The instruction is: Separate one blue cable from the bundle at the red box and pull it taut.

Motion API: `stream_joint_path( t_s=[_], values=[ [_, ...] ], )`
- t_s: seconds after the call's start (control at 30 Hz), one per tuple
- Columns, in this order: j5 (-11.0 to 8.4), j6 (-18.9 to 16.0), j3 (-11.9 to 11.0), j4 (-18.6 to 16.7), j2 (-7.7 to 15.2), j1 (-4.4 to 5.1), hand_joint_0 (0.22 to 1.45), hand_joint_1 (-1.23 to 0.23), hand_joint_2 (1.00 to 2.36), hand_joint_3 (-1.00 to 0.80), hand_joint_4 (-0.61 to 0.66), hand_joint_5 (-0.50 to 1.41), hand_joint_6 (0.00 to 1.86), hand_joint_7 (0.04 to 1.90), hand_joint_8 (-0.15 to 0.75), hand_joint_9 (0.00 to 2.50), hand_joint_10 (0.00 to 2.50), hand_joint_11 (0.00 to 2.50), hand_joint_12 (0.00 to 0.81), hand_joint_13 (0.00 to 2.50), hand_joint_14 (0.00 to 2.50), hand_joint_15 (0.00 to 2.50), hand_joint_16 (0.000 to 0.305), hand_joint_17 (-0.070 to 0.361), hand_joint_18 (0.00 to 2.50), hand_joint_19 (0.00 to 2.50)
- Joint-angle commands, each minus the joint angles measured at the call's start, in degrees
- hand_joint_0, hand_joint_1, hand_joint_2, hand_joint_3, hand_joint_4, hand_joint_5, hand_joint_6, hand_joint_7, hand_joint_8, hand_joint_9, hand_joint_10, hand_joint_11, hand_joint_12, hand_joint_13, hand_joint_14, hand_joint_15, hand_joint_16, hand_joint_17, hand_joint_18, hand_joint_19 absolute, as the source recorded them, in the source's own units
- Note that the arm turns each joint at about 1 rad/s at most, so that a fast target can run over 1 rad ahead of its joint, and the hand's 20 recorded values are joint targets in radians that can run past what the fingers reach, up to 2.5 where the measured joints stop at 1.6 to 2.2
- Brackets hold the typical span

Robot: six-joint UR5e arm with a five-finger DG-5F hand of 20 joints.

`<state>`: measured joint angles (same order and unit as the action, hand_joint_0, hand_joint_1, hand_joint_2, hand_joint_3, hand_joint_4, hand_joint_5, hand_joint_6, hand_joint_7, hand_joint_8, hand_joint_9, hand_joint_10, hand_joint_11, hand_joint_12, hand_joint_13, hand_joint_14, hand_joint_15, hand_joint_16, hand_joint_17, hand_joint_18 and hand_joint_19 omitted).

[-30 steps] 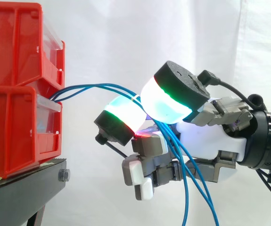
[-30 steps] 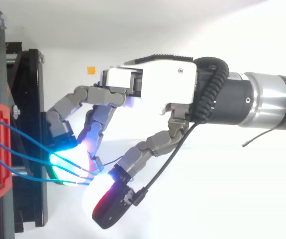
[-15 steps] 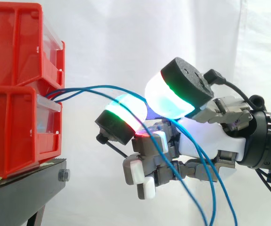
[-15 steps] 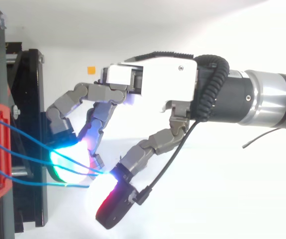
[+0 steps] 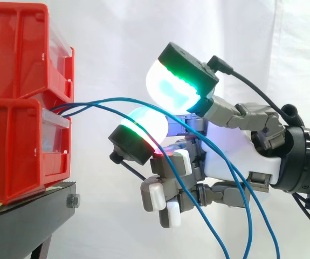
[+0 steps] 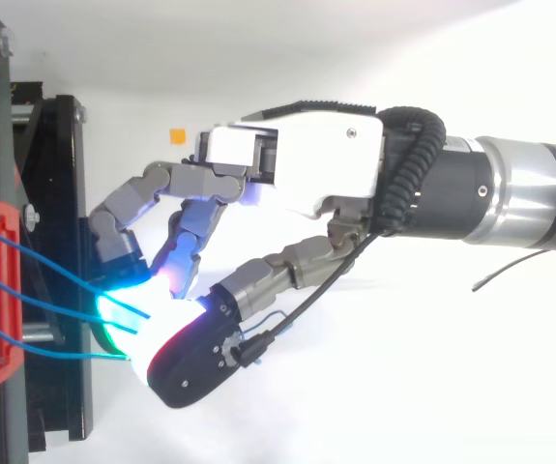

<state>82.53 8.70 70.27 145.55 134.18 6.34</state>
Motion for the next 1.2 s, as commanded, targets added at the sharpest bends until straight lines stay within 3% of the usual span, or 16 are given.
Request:
stream_joint_path(
  t_s=[0.0,0.17,0.27,0.43,0.57,0.83,1.03,1.13,1.17],
  values=[
    [0.0,0.01,0.04,0.0,-0.06,0.07,0.6,-0.71,1.01,-0.31,0.09,-0.12,0.87,1.27,0.32,1.19,0.03,0.93,0.384,1.05,0.02,0.64,0.047,0.106,0.92,0.82],
    [0.0,0.01,-0.05,0.0,-0.06,0.07,0.61,-0.82,1.02,-0.15,0.11,-0.13,0.89,1.28,0.334,1.16,0.02,0.92,0.398,1.04,0.02,0.64,0.051,0.116,0.95,0.81],
    [0.0,0.01,0.04,0.0,0.02,0.16,0.67,-0.91,1.02,-0.23,0.06,-0.15,0.89,1.28,0.311,1.12,0.03,0.94,0.381,1.01,0.02,0.64,0.048,0.109,0.92,0.82],
    [0.0,0.01,-0.05,0.09,0.02,0.16,0.77,-0.93,1.0,-0.5,0.02,-0.15,0.9,1.3,0.307,1.11,0.03,0.95,0.372,1.0,0.03,0.63,0.047,0.107,0.91,0.79],
    [0.0,0.01,0.04,0.0,0.02,0.16,0.79,-0.94,1.0,-0.5,0.01,-0.15,0.91,1.34,0.302,1.11,0.03,0.95,0.366,1.0,0.03,0.63,0.047,0.106,0.92,0.76],
    [0.0,0.01,-0.05,0.09,-0.06,0.16,0.7,-0.98,1.0,-0.5,0.07,-0.14,0.92,1.27,0.301,1.13,0.03,0.95,0.365,1.02,0.02,0.63,0.046,0.104,0.92,0.77],
    [0.0,0.01,0.04,0.09,0.02,0.16,0.55,-1.01,1.0,-0.5,0.09,-0.14,0.91,1.21,0.314,1.14,0.03,0.96,0.376,1.02,0.02,0.64,0.048,0.108,0.93,0.79],
    [0.0,0.01,-0.05,0.09,0.02,0.16,0.52,-0.97,1.0,-0.5,0.1,-0.13,0.91,1.17,0.318,1.16,0.03,0.94,0.386,1.03,0.02,0.64,0.049,0.111,0.95,0.79],
    [0.0,0.01,0.04,0.09,0.02,0.16,0.51,-0.88,1.0,-0.5,0.1,-0.13,0.9,1.18,0.325,1.16,0.02,0.95,0.388,1.03,0.02,0.63,0.05,0.113,0.96,0.78]
  ],
)
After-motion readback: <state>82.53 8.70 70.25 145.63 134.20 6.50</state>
